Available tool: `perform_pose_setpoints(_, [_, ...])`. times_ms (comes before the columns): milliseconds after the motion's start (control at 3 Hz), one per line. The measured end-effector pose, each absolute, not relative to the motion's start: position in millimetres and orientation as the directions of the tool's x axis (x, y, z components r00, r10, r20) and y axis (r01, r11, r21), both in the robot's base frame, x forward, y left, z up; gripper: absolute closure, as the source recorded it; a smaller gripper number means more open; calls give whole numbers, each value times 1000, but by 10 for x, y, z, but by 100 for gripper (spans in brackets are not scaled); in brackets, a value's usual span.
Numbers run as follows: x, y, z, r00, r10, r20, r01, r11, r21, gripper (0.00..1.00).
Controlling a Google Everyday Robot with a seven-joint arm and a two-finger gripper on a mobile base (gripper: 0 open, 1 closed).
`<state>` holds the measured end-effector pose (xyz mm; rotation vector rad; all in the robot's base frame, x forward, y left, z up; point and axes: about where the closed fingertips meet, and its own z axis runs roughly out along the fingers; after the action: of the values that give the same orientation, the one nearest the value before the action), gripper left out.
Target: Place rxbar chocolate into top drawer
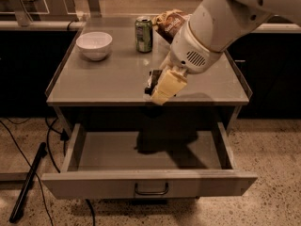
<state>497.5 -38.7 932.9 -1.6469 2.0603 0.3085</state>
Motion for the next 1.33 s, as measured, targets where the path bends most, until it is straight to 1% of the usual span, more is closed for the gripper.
perform_pose_setpoints(333, [4816, -508, 8999, -246, -813, -528, -951, 307, -29, 100])
perform_pose_setpoints(667, [4811, -513, 8962, -249, -815, -523, -950, 310, -31, 100])
perform_pose_setpoints(1333, [4770, -549, 8458, -271, -836, -477, -942, 332, -46, 100])
